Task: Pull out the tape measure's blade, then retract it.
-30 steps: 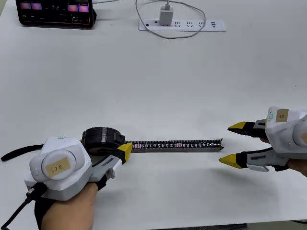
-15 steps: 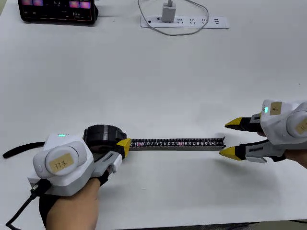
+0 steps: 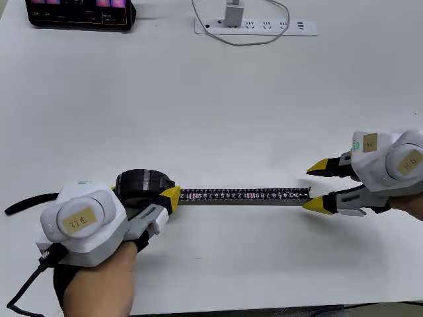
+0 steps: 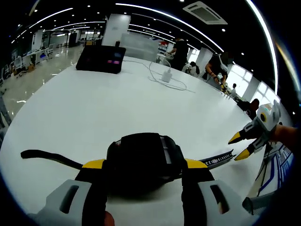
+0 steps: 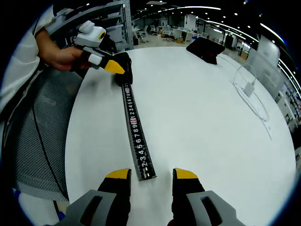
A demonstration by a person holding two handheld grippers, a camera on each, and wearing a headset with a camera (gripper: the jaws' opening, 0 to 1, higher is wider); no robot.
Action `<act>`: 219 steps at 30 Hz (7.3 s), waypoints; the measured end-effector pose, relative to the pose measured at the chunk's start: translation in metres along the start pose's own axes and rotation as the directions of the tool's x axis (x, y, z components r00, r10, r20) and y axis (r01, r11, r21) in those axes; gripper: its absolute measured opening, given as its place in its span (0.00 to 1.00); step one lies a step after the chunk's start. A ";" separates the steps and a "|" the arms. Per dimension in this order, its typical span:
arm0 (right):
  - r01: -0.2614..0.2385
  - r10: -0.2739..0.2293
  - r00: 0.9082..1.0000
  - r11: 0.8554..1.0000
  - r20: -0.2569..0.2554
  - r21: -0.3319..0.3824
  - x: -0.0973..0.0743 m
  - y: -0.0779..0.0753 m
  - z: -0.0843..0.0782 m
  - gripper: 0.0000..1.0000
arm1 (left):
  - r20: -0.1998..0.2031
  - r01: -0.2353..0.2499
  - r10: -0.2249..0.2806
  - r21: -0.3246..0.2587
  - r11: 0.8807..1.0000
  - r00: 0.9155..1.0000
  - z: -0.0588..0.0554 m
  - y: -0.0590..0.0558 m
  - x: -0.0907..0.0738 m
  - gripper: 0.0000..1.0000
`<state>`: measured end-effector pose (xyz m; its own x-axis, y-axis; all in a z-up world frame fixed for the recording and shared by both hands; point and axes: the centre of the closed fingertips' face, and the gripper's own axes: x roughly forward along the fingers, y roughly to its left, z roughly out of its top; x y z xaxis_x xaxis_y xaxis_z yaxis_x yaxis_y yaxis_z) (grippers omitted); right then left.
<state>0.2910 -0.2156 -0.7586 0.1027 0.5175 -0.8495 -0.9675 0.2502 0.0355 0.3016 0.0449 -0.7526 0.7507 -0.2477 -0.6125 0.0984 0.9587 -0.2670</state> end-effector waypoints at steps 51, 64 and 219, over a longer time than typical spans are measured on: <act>-0.086 0.049 0.979 0.979 -0.198 -0.187 0.016 0.003 -0.019 0.11 | -0.039 0.007 -0.007 0.001 1.000 0.999 -0.002 0.000 0.001 0.59; -0.089 0.053 0.979 0.979 -0.197 -0.184 0.016 0.005 -0.018 0.11 | -0.054 0.016 -0.016 0.005 1.000 0.998 -0.002 0.001 0.000 0.57; -0.265 0.280 0.957 0.949 0.071 -0.171 0.117 0.055 0.149 0.11 | -0.051 0.075 -0.078 -0.055 0.996 0.996 -0.003 0.002 0.000 0.57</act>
<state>0.2840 -0.0197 -0.7776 -0.1567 0.6234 -0.7660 -0.9848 -0.0402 0.1688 0.2997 0.0464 -0.7554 0.7065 -0.3285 -0.6268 0.1186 0.9281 -0.3529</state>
